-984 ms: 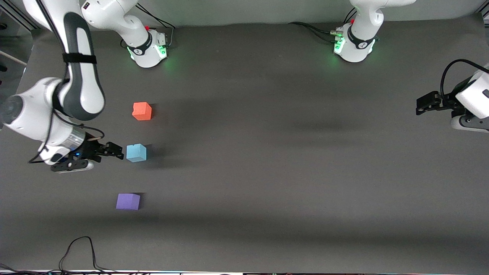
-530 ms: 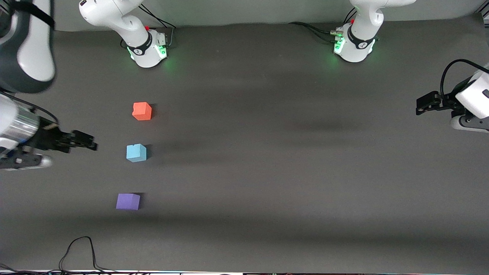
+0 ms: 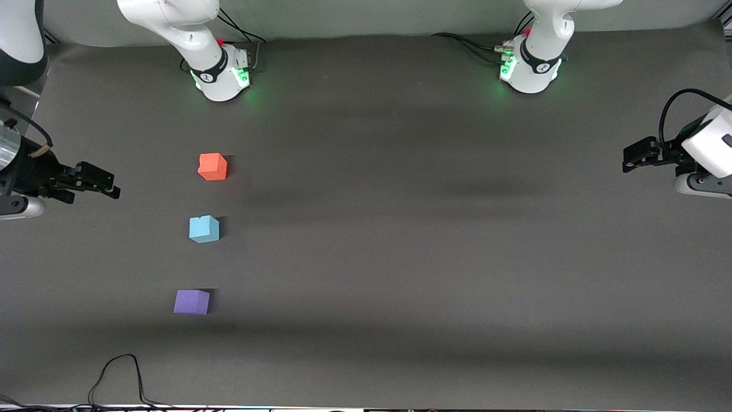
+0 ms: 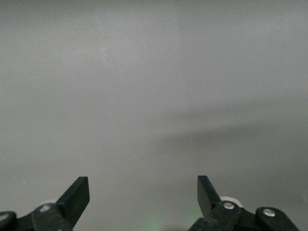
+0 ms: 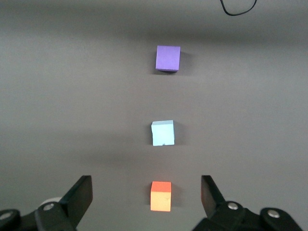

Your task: Place blue block between orange and purple blocks

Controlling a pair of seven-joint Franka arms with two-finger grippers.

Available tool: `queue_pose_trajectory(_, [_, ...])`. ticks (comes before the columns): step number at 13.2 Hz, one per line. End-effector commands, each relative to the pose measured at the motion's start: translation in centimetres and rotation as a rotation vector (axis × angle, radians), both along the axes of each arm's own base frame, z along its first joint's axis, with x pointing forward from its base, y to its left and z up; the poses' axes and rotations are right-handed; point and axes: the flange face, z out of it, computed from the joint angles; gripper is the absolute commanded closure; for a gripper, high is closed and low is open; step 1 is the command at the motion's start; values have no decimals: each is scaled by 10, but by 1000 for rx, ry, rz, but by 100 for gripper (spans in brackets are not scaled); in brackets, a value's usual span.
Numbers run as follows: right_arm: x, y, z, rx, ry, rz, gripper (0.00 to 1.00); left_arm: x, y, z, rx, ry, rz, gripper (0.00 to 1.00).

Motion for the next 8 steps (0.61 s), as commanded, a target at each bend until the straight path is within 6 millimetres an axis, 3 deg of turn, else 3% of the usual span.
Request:
queue_pose_trajectory(1, [-15, 6, 2, -32, 5, -11, 0, 0, -2, 0, 0, -7, -5, 0])
queue_pose_trajectory(8, [-36, 5, -12, -43, -55, -16, 0, 0, -1, 1, 0, -9, -3, 0])
